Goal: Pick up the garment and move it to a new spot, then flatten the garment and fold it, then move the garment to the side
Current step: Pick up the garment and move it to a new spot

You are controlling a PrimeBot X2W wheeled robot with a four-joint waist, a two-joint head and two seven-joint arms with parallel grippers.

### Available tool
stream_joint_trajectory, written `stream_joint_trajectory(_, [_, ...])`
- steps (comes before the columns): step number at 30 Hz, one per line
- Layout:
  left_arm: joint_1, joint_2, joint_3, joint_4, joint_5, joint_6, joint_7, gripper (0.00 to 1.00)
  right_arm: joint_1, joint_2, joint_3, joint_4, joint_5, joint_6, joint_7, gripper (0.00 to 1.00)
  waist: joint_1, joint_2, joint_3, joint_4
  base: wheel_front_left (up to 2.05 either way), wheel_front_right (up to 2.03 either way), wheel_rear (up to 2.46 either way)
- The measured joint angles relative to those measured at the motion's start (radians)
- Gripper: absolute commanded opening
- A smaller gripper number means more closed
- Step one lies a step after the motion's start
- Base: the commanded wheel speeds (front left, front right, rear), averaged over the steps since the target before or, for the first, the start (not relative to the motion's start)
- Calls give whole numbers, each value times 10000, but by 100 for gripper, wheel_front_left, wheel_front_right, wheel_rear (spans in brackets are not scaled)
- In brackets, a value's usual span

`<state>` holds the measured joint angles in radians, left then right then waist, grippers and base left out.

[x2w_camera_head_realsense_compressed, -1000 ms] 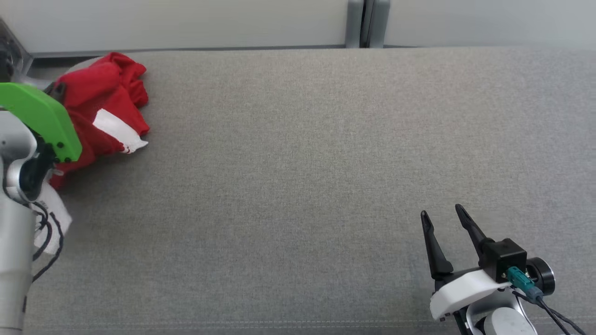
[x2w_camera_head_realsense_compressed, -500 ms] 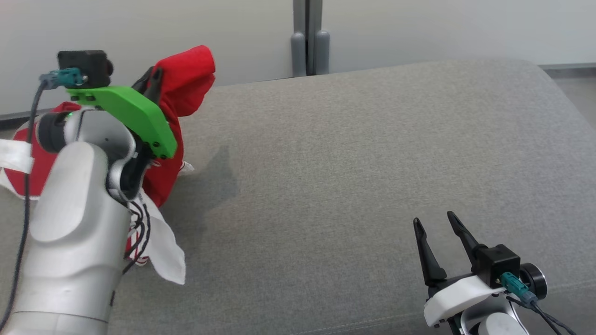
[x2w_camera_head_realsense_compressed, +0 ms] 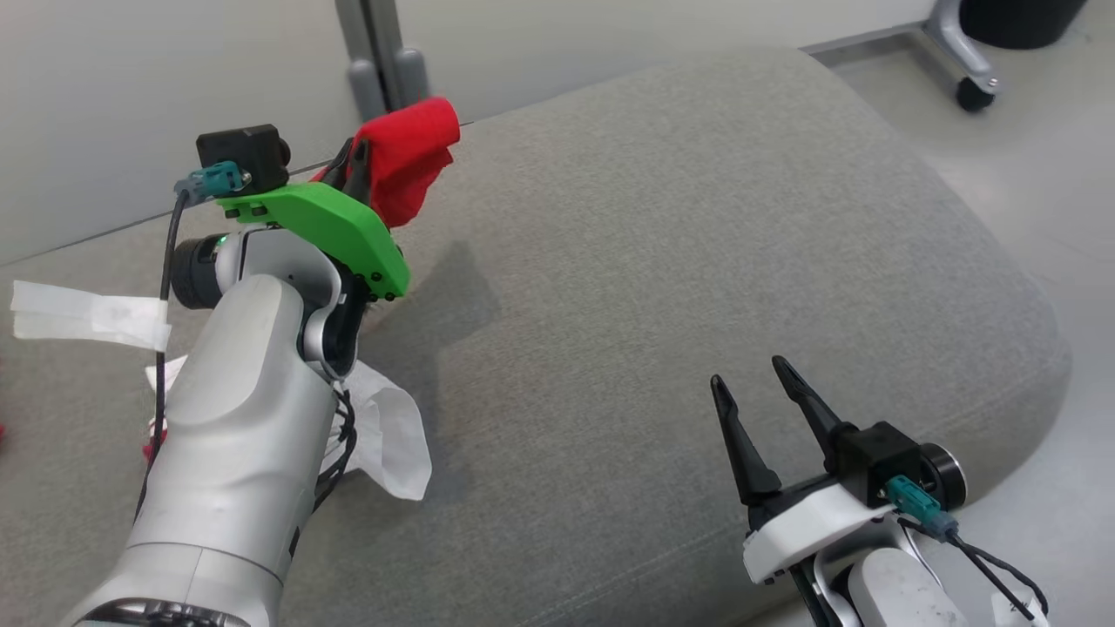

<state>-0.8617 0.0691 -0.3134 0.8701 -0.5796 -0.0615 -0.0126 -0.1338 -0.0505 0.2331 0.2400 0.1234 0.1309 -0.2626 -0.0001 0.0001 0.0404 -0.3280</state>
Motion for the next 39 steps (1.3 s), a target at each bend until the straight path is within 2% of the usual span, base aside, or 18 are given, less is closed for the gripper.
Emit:
stream_joint_trajectory(7, [-505,-121,-130,1365,75,107,-819,0,-174,-6,136,-35,163,0,0,100,0,0,562,-1196,0,0,0])
stream_joint_trajectory(8, [-568,-128,-190,1538,105,134,-899,9,-198,-6,153,-36,188,0,0,100,0,0,658,-1327,0,0,0])
stream_joint_trajectory(9, [-623,-138,-249,1724,115,134,-963,31,-231,-4,173,-42,247,0,0,100,0,0,762,-1446,0,0,0])
stream_joint_trajectory(11, [-705,-157,-347,2019,115,134,-1204,31,-278,-6,182,-56,280,0,0,100,1,0,968,-1640,0,0,0])
stream_joint_trajectory(12, [-725,-161,-420,2146,117,132,-1277,98,-286,-4,190,-56,286,0,0,100,0,0,1056,-1724,0,0,0])
stream_joint_trajectory(18, [-715,-196,-888,2412,-102,-161,-1603,100,-270,-2,178,-50,326,0,0,100,1,0,1386,-1895,0,0,0])
stream_joint_trajectory(21, [-533,-196,-1427,2063,-769,-355,-1582,100,-195,4,102,-23,322,0,0,100,1,0,1399,-1777,0,0,0])
stream_joint_trajectory(27, [176,-196,-2606,1133,-2157,-326,-1649,100,107,10,-257,75,163,0,0,100,1,0,1245,-1250,0,0,0])
stream_joint_trajectory(34, [1353,-194,-3873,88,-3486,249,-2008,100,632,12,-826,157,-123,0,0,100,1,0,689,-287,0,0,0])
stream_joint_trajectory(39, [2320,-196,-4190,-215,-4516,874,-2169,100,941,10,-972,125,-192,0,0,100,0,-1,238,427,0,0,0])
